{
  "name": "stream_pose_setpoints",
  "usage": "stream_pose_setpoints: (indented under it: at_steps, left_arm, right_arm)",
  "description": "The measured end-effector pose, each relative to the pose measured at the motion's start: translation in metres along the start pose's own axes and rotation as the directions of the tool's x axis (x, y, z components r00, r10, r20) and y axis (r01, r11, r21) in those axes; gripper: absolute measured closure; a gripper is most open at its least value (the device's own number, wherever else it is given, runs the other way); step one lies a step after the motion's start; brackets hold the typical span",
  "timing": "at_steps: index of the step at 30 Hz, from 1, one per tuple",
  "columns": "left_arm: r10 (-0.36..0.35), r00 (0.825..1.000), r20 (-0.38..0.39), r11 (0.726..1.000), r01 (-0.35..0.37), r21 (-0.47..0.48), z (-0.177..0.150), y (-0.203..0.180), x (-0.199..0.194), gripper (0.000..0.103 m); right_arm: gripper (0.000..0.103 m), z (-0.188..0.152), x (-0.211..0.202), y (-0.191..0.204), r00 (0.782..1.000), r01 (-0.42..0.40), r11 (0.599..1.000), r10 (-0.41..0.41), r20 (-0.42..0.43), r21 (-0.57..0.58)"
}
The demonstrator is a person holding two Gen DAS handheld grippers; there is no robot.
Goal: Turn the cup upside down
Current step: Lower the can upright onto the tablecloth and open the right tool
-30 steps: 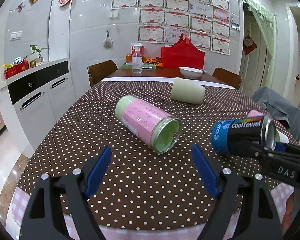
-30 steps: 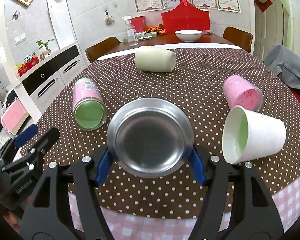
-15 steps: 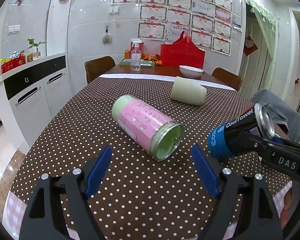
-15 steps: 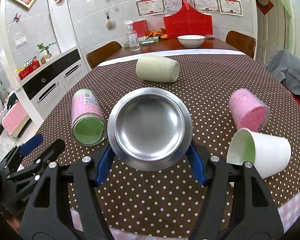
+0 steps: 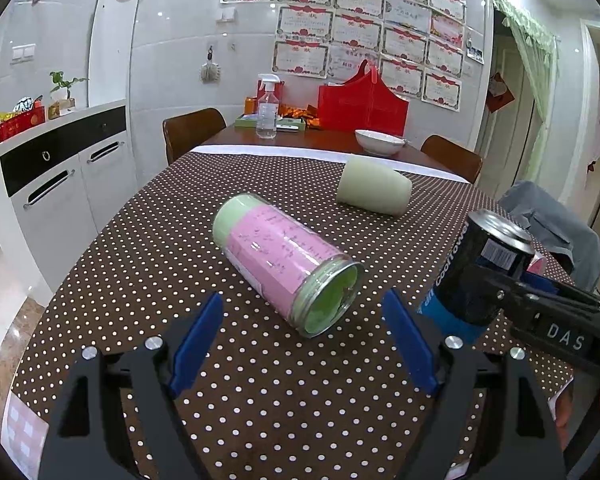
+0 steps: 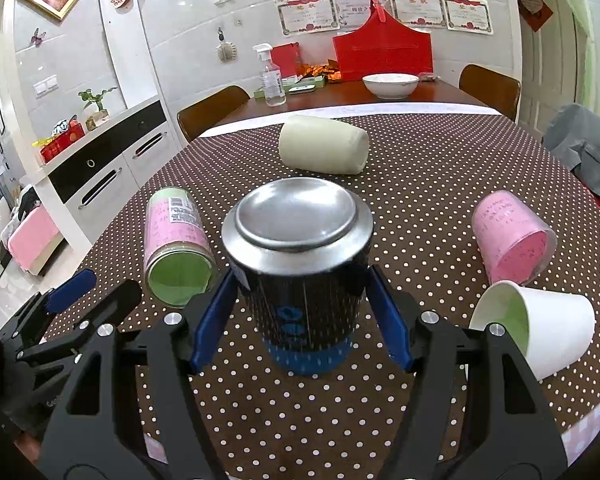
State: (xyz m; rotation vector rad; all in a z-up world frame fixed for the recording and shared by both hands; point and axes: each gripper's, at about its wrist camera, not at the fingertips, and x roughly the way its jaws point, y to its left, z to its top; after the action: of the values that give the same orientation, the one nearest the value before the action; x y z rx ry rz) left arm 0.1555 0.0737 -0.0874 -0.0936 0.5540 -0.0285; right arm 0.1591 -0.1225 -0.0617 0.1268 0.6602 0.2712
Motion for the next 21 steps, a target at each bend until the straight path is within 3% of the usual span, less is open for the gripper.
stream_pose_setpoints:
  at_steps: [21]
  left_arm:
    - [-0.021, 0.998, 0.058, 1.0, 0.02, 0.021, 0.003, -0.022, -0.043, 0.022]
  right_arm:
    - [0.03, -0.005, -0.048, -0.002, 0.995, -0.018, 1.0, 0.019, 0.094, -0.018]
